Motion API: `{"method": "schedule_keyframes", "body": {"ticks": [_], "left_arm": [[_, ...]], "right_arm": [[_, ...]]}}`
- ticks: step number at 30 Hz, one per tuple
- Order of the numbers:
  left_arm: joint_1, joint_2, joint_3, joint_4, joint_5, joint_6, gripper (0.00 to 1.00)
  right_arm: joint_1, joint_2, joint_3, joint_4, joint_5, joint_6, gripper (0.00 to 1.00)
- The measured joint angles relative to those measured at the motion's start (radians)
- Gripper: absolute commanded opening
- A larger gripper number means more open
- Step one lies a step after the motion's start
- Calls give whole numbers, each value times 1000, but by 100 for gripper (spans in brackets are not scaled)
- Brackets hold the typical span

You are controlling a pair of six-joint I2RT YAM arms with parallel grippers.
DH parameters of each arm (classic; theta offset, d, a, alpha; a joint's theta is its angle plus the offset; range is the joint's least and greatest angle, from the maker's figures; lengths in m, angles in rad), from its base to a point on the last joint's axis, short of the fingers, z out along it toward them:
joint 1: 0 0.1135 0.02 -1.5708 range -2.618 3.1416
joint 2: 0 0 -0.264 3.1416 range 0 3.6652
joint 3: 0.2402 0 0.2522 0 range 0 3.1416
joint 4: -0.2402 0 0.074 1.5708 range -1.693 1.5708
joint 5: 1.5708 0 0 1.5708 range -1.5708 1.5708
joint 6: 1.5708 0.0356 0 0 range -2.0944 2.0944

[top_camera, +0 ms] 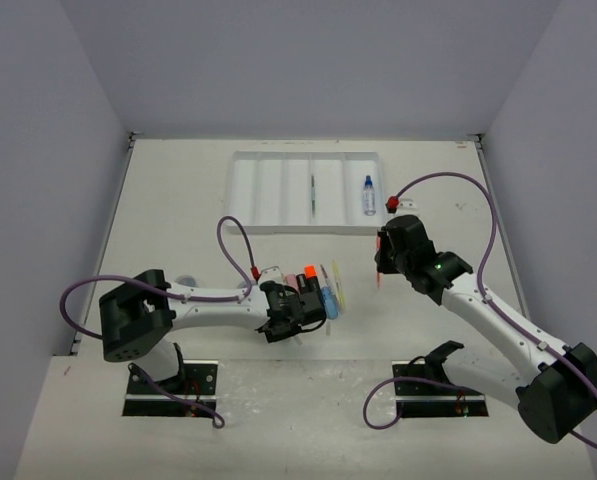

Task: Sort the stationery into containers
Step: Close the pen cap on the pen.

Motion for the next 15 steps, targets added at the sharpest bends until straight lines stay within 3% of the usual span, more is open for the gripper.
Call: {"method": "schedule_keyframes", "body": {"ticks": [5,15], "left_arm": [[0,10,-12,1,9,0,31],[0,15,-34,14,18,5,14]], "right_arm": [[0,0,0,0,-8,-2,0],[0,2,0,0,-10,-2,0]]}}
